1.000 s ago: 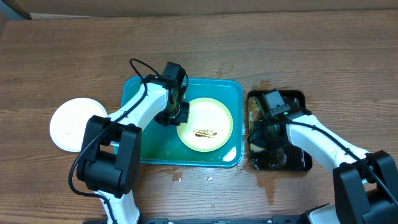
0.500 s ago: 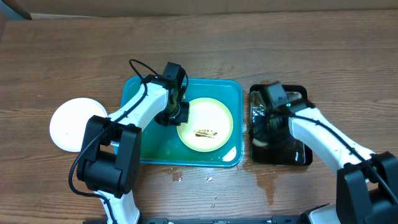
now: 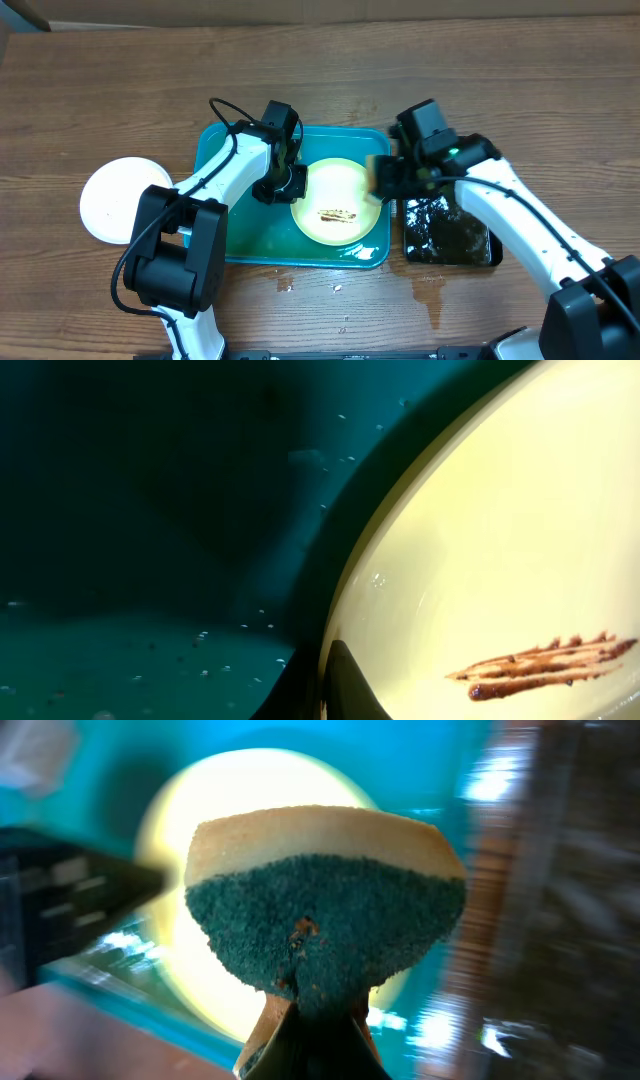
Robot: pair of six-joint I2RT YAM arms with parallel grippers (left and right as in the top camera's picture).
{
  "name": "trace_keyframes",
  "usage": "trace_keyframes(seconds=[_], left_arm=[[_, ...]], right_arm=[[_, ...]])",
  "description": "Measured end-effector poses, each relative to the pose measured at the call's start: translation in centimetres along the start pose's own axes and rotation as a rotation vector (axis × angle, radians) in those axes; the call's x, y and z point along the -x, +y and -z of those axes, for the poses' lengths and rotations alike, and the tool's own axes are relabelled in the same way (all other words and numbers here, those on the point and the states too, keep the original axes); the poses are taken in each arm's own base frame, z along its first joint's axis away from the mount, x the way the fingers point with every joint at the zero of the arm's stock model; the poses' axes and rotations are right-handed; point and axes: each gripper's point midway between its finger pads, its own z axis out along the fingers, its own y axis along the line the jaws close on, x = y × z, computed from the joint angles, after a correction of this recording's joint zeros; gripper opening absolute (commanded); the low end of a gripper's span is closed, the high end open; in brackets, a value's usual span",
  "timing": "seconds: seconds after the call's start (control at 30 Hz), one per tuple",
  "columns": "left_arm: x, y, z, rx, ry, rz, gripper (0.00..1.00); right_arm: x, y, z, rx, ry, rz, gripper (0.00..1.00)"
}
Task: Clean dirty plates on tray and stack at the side
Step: 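Scrub the yellow-rimmed plate with the sponge in right gripper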
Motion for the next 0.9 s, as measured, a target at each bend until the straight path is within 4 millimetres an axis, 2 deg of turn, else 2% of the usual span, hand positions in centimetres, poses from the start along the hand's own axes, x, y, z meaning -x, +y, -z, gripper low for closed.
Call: trace_keyframes(seconds=[0.1,0.23,0.5,0.7,0.9], left_arm=[[-0.3,-0.3,-0.1,-0.018,0.012,0.003,0.04],[-0.5,-0.4,-0.1,-0.025,0.021,0.005,0.04],[-0.6,-0.5,-0.1,-0.033,0.024,0.005,0.04],[-0.6,-0.6,-0.1,-0.036,0.024,0.005,0.04],[-0.6,-0.5,-0.1,-0.035,0.025,0.006,0.04]], right_arm=[[-0.8,2.7,-0.7,0.068,0.020,0.036,0.04],[-2.1,4.5,-2.7,0.099,0.072,0.046,0.04],[-4.0,5.6,-8.4,0.110,0.173,0.027,0.04],[-4.6,6.7,-10.0,0.164,0.208,0.019,0.04],[-5.7,5.6,-11.6,0.135,0.264,-0.013,0.04]])
